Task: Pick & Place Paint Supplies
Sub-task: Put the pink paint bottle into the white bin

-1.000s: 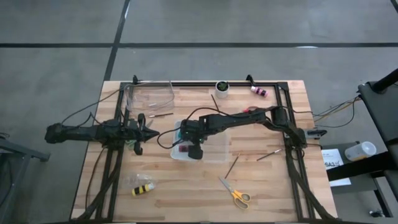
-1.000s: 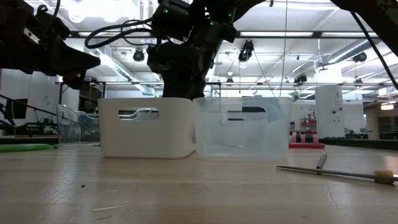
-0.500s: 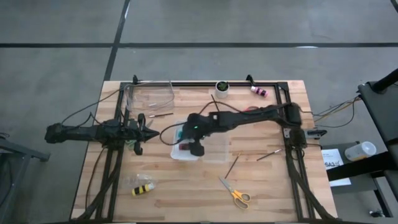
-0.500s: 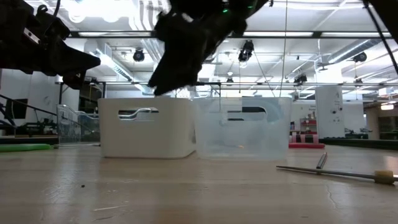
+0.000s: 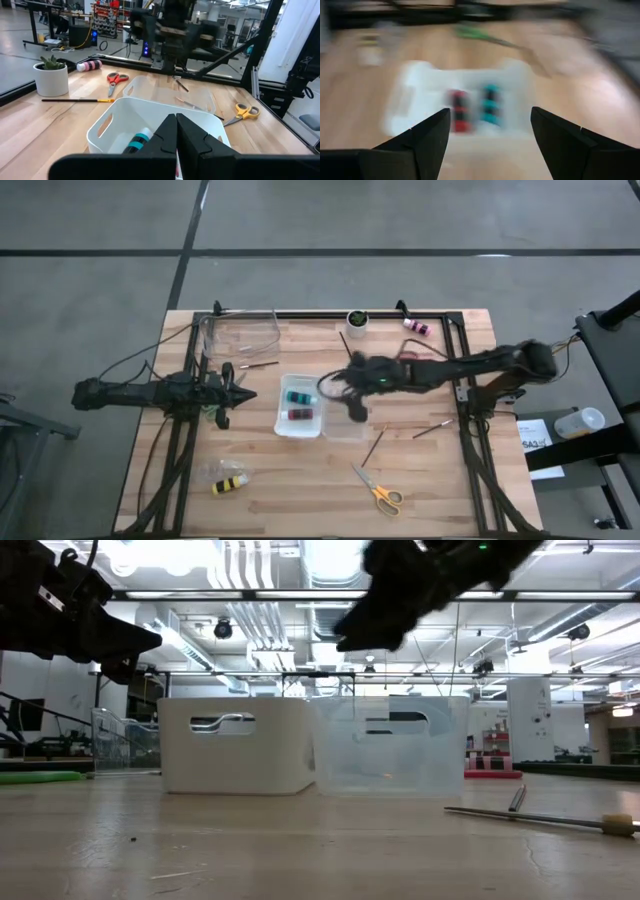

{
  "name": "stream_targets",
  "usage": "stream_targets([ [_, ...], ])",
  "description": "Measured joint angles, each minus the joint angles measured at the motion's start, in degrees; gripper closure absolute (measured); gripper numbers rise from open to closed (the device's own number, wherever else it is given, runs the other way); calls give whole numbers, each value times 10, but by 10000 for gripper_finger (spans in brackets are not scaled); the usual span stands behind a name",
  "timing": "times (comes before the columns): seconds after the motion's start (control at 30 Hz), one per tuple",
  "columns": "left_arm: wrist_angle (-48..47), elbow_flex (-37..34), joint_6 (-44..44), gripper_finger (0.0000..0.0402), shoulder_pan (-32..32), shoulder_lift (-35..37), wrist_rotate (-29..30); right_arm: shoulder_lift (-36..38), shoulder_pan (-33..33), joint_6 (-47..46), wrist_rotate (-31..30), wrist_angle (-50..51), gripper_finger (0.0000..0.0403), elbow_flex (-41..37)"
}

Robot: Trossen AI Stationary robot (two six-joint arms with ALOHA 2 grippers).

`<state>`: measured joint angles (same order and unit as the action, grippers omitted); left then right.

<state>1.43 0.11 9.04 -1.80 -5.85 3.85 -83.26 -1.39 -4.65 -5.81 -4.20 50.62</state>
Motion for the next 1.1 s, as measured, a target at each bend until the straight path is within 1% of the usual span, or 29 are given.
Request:
stream_targets([
  [0.1, 0, 0, 0, 400, 0, 0, 0, 70, -2, -17, -166, 72, 129, -30],
  [0.13, 0, 0, 0, 400, 0, 0, 0, 91, -3, -24, -210, 102, 129, -35],
  [0.17, 0, 0, 0, 400, 0, 0, 0, 111, -5, -35, -237, 135, 129, -39],
  [0.2, 0, 0, 0, 400, 0, 0, 0, 131, -9, -49, -238, 166, 129, -41],
  [0.23, 0, 0, 0, 400, 0, 0, 0, 151, -16, -63, -218, 191, 129, -41],
  [0.27, 0, 0, 0, 400, 0, 0, 0, 169, -24, -70, -183, 210, 129, -41],
  [0.3, 0, 0, 0, 400, 0, 0, 0, 187, -32, -70, -135, 222, 129, -44],
  [0.4, 0, 0, 0, 400, 0, 0, 0, 224, -51, -45, -9, 224, 129, -60],
  [0.43, 0, 0, 0, 400, 0, 0, 0, 233, -55, -35, 14, 225, 129, -64],
  [0.47, 0, 0, 0, 400, 0, 0, 0, 242, -56, -27, 25, 223, 129, -66],
  [0.57, 0, 0, 0, 400, 0, 0, 0, 264, -55, -24, 22, 220, 129, -72],
  [0.67, 0, 0, 0, 400, 0, 0, 0, 269, -56, -27, 0, 221, 129, -74],
  [0.7, 0, 0, 0, 400, 0, 0, 0, 269, -56, -35, -20, 221, 129, -73],
  [0.77, 0, 0, 0, 400, 0, 0, 0, 265, -57, -56, -79, 239, 129, -66],
  [0.83, 0, 0, 0, 400, 0, 0, 0, 260, -70, -79, -135, 290, 129, -51],
  [0.87, 0, 0, 0, 400, 0, 0, 0, 256, -82, -91, -150, 323, 129, -38],
  [0.97, 0, 0, 0, 400, 0, 0, 0, 241, -137, -106, -156, 428, 129, 9],
  [1.1, 0, 0, 0, 400, 0, 0, 0, 205, -232, -77, -151, 539, 129, 70],
])
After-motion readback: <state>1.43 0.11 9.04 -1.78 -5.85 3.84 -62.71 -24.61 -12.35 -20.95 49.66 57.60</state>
